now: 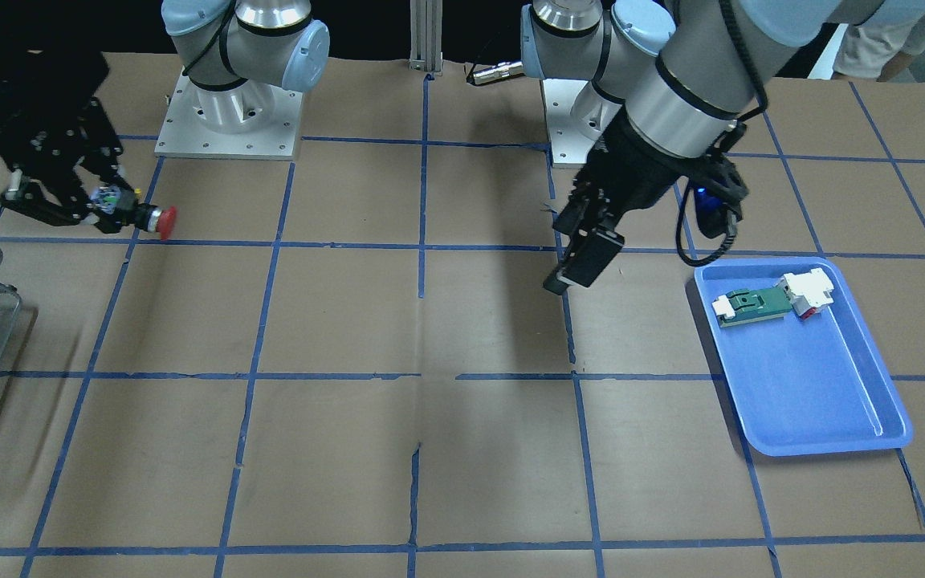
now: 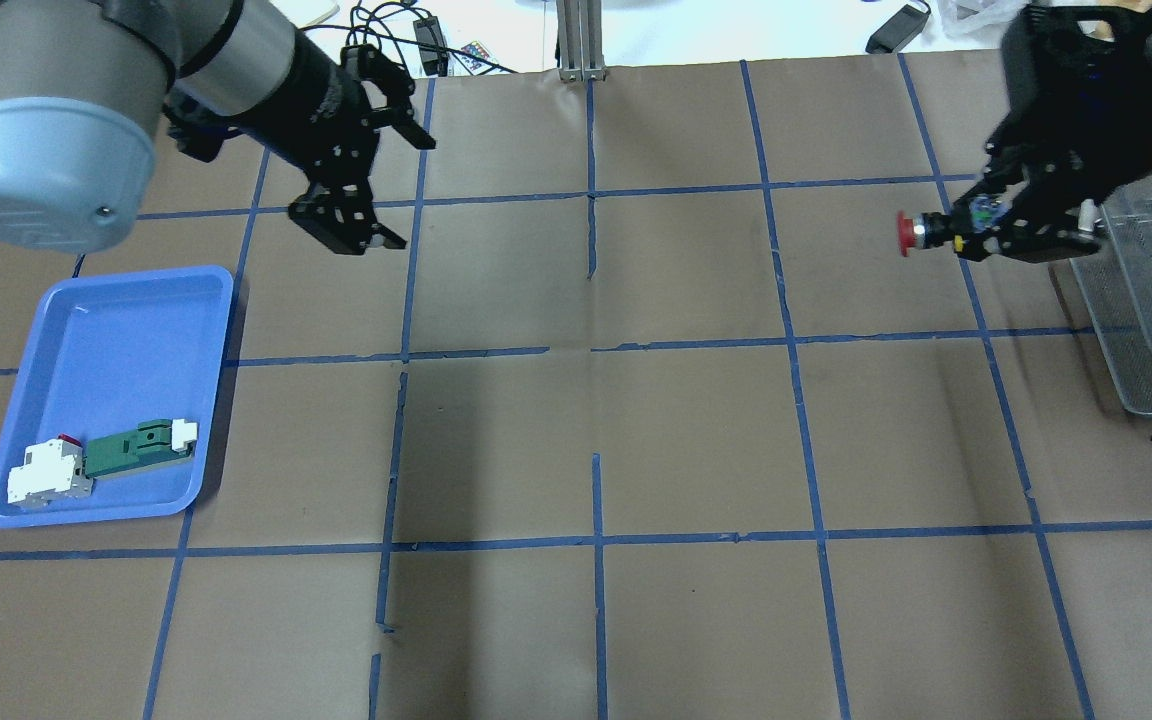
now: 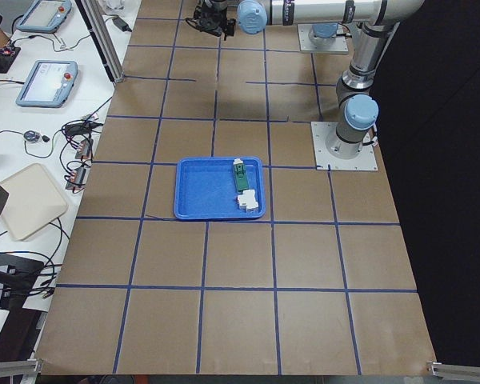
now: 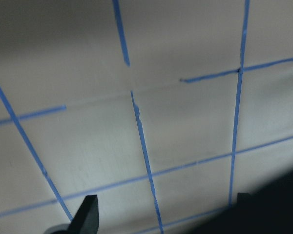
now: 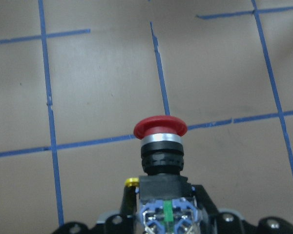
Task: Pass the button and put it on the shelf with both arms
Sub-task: 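Release the button onto the rack with the right gripper while the left withdraws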
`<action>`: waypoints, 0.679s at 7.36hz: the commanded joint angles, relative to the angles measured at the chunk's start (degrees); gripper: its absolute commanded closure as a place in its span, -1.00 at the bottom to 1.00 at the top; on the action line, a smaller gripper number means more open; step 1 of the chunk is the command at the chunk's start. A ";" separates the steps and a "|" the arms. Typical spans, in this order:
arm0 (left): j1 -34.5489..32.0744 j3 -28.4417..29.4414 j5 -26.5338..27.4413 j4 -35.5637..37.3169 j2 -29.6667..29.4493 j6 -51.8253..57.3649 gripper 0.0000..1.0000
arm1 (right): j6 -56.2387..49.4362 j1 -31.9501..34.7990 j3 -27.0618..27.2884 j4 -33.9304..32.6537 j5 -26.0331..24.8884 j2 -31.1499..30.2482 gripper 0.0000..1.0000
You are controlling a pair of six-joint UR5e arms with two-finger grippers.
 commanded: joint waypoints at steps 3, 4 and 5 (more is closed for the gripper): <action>6.20 0.38 12.01 -7.26 4.75 31.56 -1.00 | -28.81 -22.60 0.19 -5.40 -6.36 9.37 1.00; 5.68 -0.58 12.01 -7.44 6.07 38.15 -1.00 | -29.73 -24.01 -1.81 -9.27 -6.45 12.73 1.00; 5.59 -1.37 12.44 -7.44 6.52 47.44 -1.00 | -29.82 -25.77 -5.05 -8.61 -6.10 15.54 1.00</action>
